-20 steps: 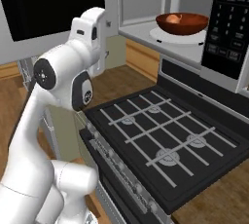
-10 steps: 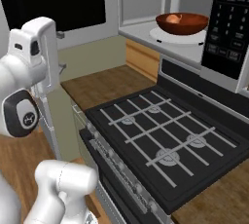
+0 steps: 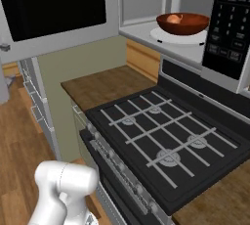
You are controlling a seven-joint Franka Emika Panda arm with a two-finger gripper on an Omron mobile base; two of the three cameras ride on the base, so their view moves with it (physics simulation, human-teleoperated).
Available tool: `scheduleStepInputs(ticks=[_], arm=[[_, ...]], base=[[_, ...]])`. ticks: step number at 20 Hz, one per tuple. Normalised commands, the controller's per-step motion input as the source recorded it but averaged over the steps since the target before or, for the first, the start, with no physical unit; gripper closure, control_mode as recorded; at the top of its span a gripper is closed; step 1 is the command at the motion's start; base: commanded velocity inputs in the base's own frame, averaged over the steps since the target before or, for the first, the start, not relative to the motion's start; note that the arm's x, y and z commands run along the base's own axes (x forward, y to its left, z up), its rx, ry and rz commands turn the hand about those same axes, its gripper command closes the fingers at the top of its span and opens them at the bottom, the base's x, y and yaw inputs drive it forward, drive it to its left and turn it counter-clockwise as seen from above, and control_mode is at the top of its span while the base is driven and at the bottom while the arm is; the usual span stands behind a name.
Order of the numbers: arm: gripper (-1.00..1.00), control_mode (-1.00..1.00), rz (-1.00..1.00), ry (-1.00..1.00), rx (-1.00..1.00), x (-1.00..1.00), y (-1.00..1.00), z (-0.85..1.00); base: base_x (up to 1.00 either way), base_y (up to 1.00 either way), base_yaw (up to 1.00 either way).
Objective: Pick the onion from the sink and place it in the bowl. Then pick the bowl and place it in the microwave. Then close the microwave door and press the start button.
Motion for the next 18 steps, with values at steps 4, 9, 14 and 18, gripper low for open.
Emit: scheduleStepInputs(ticks=[4, 9, 14, 18], arm=[[-1.00, -1.00, 0.00, 0.01, 0.00, -0.47, 0.84, -0.09], [-1.00, -1.00, 0.00, 0.00, 0.00, -0.13, 0.62, -0.35], [-1.00, -1.00, 0.00, -0.14, 0.00, 0.00, 0.68, -0.67], [-1.00, -1.00, -0.03, -0.08, 0.00, 0.34, 0.81, -0.52]], base=[[0.00, 0.00, 0.00], [0.00, 0.00, 0.00], [0.00, 0.00, 0.00], [0.00, 0.00, 0.00]])
